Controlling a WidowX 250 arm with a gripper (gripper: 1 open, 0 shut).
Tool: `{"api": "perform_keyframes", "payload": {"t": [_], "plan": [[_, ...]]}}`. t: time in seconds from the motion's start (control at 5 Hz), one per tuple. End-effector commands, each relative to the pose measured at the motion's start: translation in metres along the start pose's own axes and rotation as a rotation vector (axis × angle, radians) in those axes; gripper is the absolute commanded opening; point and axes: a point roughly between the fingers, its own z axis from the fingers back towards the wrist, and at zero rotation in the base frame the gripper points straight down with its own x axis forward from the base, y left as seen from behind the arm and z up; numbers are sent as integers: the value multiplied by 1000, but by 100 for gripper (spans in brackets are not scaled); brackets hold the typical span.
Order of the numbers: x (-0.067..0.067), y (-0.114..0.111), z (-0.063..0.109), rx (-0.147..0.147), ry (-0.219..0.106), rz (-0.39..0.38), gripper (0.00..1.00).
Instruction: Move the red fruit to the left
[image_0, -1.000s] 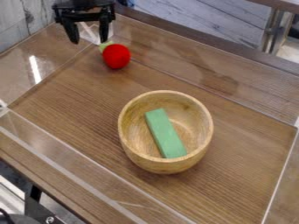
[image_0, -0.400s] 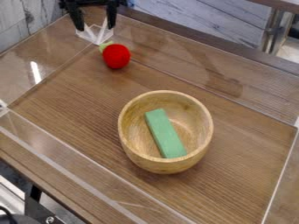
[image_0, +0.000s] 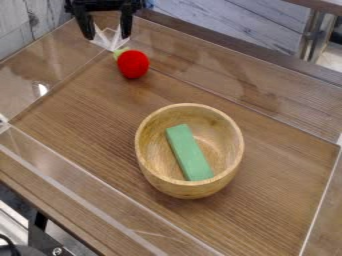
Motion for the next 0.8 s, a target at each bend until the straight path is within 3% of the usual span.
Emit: {"api": "perform_keyframes", "payload": {"t": [0.0, 0.2, 0.6], "plan": [[6, 3, 34, -12, -71, -43, 100], [10, 6, 37, -10, -62, -86, 100], [10, 6, 32, -6, -41, -252, 100]]}}
